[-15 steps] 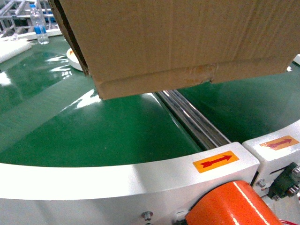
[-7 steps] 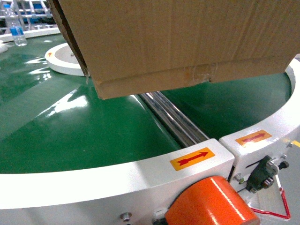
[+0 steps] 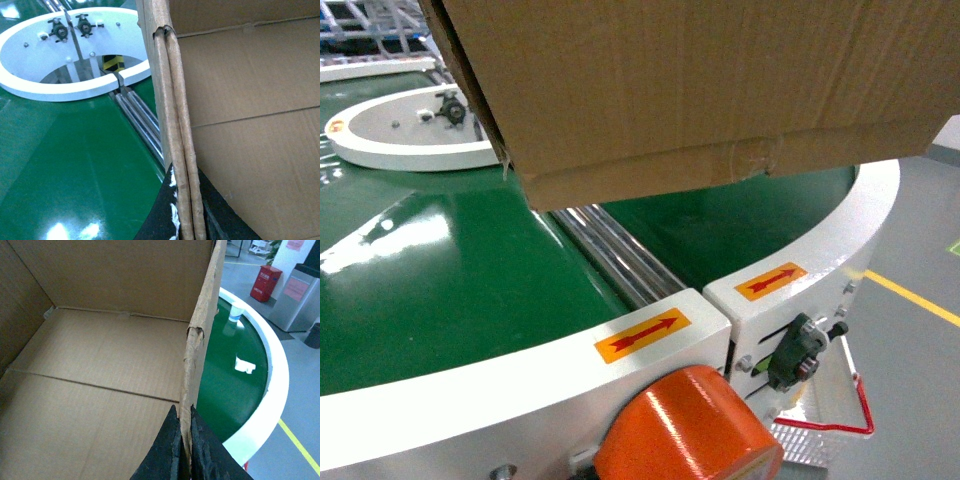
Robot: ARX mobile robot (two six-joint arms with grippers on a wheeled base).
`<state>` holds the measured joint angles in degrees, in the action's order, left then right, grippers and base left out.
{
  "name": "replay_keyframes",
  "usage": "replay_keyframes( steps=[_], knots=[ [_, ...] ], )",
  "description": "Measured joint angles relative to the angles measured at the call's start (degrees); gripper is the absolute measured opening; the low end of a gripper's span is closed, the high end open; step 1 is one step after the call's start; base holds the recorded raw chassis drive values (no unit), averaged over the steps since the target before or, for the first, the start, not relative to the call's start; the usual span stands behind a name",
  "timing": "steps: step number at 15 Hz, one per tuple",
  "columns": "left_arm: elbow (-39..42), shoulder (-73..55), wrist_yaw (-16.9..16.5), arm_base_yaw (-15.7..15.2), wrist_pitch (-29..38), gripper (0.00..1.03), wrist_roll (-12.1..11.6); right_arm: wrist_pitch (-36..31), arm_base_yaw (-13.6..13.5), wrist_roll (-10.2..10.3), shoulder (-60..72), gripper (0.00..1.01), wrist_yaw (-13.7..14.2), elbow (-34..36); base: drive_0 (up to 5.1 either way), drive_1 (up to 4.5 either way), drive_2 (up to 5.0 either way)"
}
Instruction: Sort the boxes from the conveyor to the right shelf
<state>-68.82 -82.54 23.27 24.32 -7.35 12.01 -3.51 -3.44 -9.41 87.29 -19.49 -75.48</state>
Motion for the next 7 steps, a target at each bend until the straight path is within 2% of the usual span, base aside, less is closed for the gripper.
replay_keyframes(
  steps=[7],
  knots=[
    [0.0,0.0,0.0,0.0,0.0,0.02,0.0,0.0,0.0,0.0,0.0,0.02,0.0,0.0,-1.5,-1.51,-1.5]
  ],
)
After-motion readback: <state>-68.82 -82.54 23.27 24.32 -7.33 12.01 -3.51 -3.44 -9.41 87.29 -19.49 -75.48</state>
